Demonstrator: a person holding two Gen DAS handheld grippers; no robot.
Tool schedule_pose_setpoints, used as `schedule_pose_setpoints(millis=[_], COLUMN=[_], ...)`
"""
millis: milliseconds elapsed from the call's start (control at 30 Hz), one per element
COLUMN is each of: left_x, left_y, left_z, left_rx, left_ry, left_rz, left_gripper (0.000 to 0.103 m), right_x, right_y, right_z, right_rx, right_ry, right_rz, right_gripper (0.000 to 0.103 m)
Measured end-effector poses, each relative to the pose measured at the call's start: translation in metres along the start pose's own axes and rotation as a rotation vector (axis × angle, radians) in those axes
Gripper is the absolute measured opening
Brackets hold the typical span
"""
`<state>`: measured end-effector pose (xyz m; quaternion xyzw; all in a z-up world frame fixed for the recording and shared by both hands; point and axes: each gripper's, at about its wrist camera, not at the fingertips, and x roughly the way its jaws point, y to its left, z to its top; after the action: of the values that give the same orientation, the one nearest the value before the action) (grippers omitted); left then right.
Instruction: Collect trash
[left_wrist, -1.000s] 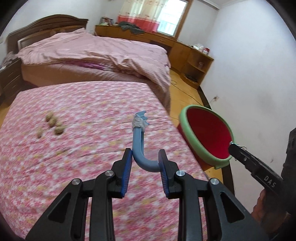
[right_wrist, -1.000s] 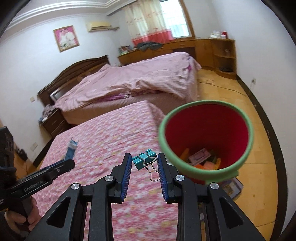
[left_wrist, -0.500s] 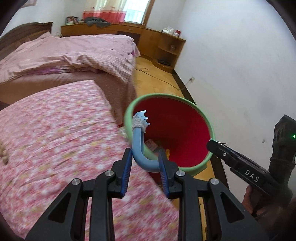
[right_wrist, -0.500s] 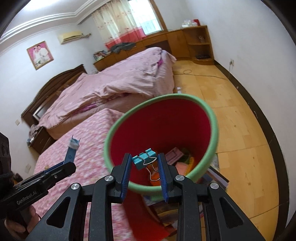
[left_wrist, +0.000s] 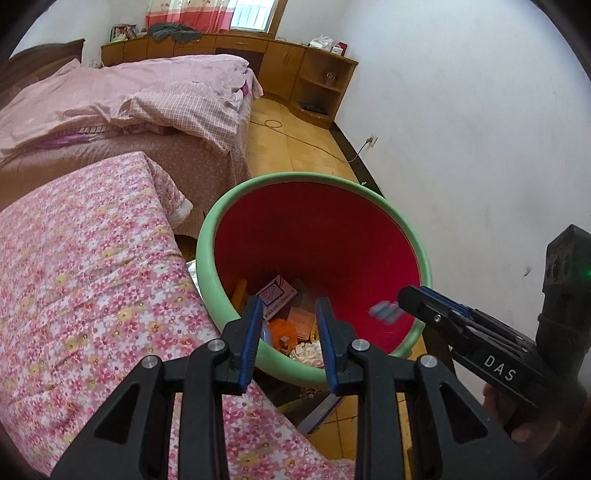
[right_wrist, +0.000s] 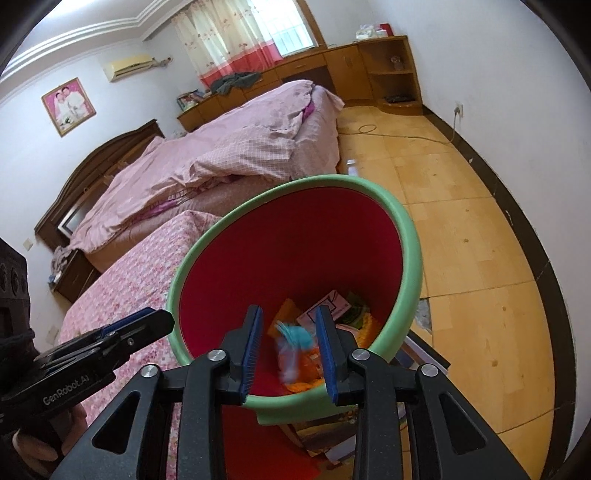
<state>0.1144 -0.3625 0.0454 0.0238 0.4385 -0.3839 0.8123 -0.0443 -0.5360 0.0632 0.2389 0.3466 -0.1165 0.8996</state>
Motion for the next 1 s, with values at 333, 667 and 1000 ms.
schedule_pose_setpoints(millis=[333,667,1000], left_x=[-0.028,-0.090,-0.154], left_y=[0.019,0.047,0.071], left_z=[-0.009,-0.035,-0.071], left_rx=[-0.102,-0.170,-0.185], left_ry=[-0.012,-0.077,-0.132], left_rz=[0.107,0.212,0.278], left_gripper=[0.039,0.039,0.039], right_x=[-0.003,-0.030,-0.055], right_y=[0.008,0.045,0.104], right_z=[-0.007,-0.027,-0.053], right_rx=[-0.017,-0.080,-0.157], right_ry=[0.016,-0.014,-0.032], right_rz=[0.076,0.157,0.234], right_gripper=[0.037,0.038,0.045])
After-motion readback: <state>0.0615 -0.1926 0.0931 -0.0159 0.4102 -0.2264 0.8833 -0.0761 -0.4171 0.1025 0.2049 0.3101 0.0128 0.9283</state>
